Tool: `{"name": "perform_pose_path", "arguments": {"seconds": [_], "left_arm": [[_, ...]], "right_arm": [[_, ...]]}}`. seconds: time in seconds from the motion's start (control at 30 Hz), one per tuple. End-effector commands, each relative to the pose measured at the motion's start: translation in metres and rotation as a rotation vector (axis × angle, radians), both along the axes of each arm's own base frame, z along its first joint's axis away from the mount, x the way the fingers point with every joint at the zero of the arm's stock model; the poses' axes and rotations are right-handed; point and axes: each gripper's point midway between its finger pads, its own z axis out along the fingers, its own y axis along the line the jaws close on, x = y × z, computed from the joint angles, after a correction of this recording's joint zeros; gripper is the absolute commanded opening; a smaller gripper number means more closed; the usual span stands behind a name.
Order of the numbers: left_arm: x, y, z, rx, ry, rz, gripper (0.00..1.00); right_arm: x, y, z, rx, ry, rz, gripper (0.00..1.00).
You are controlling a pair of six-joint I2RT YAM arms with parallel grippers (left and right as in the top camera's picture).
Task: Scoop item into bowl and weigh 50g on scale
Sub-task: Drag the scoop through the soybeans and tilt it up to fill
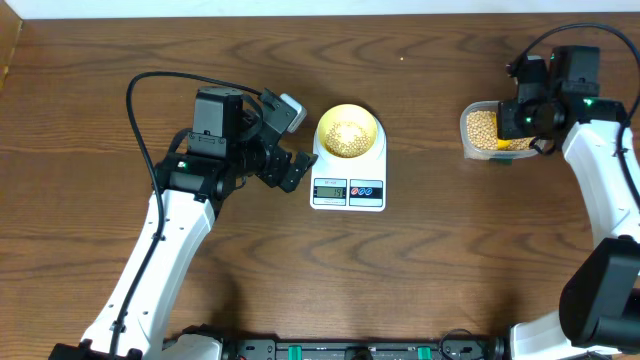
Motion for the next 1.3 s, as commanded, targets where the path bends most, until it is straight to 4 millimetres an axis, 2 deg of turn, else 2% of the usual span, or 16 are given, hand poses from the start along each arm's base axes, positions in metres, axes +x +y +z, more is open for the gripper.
{"name": "perform_pose_path", "arguments": {"seconds": [0.0,0.27,0.43,0.77,1.27], "left_arm": [[-0.001,-0.002,0.008,-0.003,-0.029,-0.019,0.98],[-0.001,-0.002,0.008,-0.003,-0.029,-0.019,0.97],[-0.001,-0.002,0.008,-0.003,-0.029,-0.019,0.98],[-0.001,-0.002,0.008,-0.003,-0.029,-0.019,0.98],[-0.001,-0.002,0.008,-0.003,-0.029,-0.019,0.98]], "right_arm": [[-0.001,0.011,-0.001,0.137,0.000,0.041,0.01],[-0.003,-0.009,0.005,0.248,-0.020,0.004,0.01],[-0.004,-0.025,-0.002,0.270,-0.007,-0.034,0.01],[-0.005,-0.035,-0.017,0.401,0.017,-0.051,0.01],[-0.012,-0.064,0.001,0.562,-0.058,-0.091,0.01]]}}
